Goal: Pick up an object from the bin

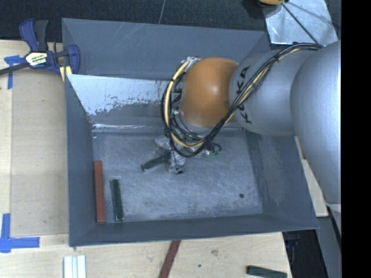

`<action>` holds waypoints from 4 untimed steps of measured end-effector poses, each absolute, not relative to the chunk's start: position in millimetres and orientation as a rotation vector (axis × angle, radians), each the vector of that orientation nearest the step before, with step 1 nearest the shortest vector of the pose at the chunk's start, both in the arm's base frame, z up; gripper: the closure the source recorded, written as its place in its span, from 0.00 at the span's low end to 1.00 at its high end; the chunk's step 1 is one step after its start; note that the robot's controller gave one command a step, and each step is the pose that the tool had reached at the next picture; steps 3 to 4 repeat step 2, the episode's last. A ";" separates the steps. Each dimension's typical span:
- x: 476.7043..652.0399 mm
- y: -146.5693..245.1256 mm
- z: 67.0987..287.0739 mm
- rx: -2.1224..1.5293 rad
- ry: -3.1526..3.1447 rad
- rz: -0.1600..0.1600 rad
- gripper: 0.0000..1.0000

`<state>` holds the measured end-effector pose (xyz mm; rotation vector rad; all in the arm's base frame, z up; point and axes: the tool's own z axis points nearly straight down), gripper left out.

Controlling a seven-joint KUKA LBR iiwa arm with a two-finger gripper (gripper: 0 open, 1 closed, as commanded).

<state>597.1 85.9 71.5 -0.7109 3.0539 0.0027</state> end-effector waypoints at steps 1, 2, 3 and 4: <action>597.1 85.9 71.5 -0.711 3.054 0.003 1.00; 594.7 75.1 268.5 -0.696 3.054 -0.001 1.00; 594.7 75.1 268.5 -0.696 3.054 -0.001 1.00; 594.7 75.1 268.5 -0.696 3.054 -0.001 1.00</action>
Offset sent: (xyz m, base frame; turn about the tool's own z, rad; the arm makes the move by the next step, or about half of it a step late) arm -0.0039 -0.0106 0.1927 0.0062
